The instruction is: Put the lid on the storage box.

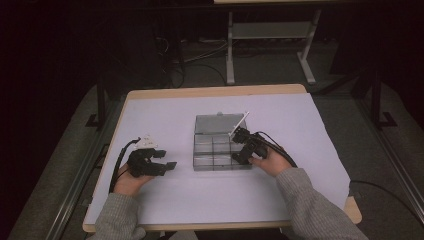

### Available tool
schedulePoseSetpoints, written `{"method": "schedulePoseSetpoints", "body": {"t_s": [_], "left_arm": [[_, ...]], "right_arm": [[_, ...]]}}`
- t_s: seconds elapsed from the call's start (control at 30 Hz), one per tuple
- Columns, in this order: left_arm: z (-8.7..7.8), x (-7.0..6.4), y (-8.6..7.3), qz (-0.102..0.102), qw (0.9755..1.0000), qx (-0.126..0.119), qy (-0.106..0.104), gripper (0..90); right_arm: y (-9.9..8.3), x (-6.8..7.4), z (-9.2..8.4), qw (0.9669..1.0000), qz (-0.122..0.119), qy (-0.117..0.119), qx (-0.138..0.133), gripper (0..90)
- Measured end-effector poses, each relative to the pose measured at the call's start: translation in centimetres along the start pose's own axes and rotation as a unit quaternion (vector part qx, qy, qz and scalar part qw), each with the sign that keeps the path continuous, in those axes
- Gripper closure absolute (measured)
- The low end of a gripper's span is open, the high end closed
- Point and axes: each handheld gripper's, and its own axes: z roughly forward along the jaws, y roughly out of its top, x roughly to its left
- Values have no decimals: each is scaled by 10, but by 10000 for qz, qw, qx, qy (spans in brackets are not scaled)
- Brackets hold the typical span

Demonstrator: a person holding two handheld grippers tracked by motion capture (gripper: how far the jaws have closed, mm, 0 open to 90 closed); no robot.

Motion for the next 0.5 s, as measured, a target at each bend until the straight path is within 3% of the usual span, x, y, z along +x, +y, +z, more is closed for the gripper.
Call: {"method": "schedulePoseSetpoints", "body": {"t_s": [0.5], "left_arm": [[-1,0,0,44,10000,7,15,351]], "right_arm": [[-1,4,-5,9998,-115,-96,-120,653]]}}
